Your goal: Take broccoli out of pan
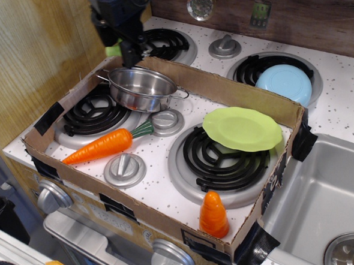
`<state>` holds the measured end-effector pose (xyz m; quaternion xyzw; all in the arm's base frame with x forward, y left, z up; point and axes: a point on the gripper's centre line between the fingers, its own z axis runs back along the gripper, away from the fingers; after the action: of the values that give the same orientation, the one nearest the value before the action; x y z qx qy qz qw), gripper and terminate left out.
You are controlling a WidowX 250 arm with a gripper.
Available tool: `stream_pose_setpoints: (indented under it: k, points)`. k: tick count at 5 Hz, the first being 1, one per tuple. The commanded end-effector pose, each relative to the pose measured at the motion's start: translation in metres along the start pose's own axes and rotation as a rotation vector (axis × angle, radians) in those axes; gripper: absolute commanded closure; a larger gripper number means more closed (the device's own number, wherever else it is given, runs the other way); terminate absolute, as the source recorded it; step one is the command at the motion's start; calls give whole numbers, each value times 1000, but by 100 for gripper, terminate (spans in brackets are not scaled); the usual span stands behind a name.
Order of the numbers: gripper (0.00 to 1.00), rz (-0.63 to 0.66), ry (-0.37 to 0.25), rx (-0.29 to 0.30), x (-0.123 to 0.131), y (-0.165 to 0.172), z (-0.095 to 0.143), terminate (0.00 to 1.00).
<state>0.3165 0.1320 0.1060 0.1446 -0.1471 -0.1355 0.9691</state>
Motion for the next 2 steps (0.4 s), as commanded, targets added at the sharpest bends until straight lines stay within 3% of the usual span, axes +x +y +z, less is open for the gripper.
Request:
stream_pose_setpoints:
  k: [1, 2]
  points:
    - [100, 137, 44, 8, -21, -21, 39, 0]
    - [100, 239, 32, 3, -26, -59, 38, 0]
